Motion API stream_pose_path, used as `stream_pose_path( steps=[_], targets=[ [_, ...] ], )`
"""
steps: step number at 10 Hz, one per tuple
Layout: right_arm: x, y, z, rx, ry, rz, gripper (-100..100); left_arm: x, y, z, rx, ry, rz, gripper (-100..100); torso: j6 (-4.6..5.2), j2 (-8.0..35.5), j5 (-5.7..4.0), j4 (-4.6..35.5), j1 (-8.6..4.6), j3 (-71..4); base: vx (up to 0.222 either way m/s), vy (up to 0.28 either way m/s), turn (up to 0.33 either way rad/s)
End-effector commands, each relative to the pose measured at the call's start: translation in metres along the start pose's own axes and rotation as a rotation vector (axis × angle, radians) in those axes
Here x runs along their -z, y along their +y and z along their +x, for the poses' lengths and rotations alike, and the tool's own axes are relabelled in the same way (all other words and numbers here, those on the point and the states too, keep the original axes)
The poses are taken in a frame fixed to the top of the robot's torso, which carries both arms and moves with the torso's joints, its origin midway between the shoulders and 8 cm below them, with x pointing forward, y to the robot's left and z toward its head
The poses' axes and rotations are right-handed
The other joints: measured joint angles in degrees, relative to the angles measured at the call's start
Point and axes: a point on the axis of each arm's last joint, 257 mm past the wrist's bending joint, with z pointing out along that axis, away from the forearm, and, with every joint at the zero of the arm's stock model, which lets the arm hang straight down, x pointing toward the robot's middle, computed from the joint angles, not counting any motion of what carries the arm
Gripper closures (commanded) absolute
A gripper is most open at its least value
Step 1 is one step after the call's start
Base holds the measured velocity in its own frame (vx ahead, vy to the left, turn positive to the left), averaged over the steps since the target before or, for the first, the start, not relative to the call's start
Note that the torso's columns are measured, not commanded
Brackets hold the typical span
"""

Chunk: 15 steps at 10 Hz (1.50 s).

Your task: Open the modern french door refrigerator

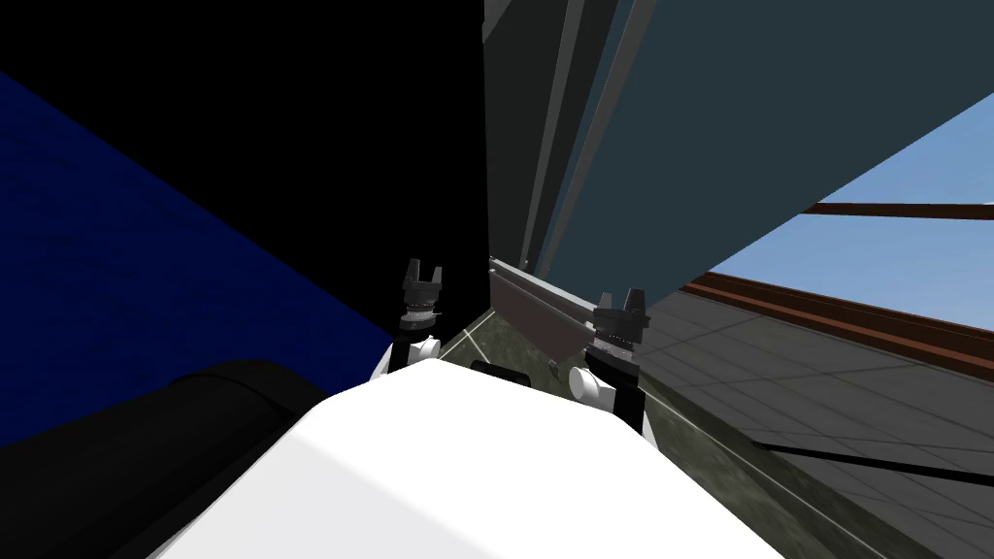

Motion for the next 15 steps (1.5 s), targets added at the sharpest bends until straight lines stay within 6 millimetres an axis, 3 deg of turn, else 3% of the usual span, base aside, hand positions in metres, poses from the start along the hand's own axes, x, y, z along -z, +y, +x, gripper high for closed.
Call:
stream_pose_path(
  steps=[1, 9, 10, 11, 14, 15],
  targets=[
    [0.000, 0.000, 0.000, 0.000, 0.000, 0.000, 0, 0.000, 0.000, 0.000, 0.000, 0.000, 0.000, 0, 0.00, 2.3, 0.00, 2.3, 0.00, -4.7, 0.000, 0.000, 0.000],
    [0.000, 0.000, 0.000, 0.000, 0.000, 0.000, 0, 0.000, 0.000, 0.000, 0.000, 0.000, 0.000, 0, 0.00, 35.4, 0.00, 35.4, 0.00, -70.7, 0.000, 0.000, 0.000],
    [0.001, -0.009, 0.007, 0.031, 0.046, 0.024, -100, 0.000, 0.000, 0.000, 0.000, 0.000, 0.000, 0, 0.00, 39.6, 0.00, 39.6, 0.00, -79.2, 0.002, 0.015, 0.000],
    [0.003, -0.019, 0.012, 0.059, 0.081, 0.049, -100, 0.000, 0.000, 0.000, 0.000, 0.000, 0.000, 0, 0.00, 41.6, 0.01, 41.5, 0.03, -83.1, -0.004, 0.032, -0.002],
    [0.016, -0.064, 0.029, 0.168, 0.192, 0.170, -100, 0.000, 0.000, 0.000, 0.000, 0.000, 0.000, 0, 0.00, 42.3, 0.02, 42.3, 0.06, -84.6, -0.008, 0.056, -0.001],
    [0.016, -0.064, 0.030, 0.178, 0.197, 0.169, -100, 0.000, 0.000, 0.000, 0.000, 0.000, 0.000, 0, 0.00, 42.3, 0.01, 42.3, 0.05, -84.6, -0.001, 0.050, 0.001]
  ],
)
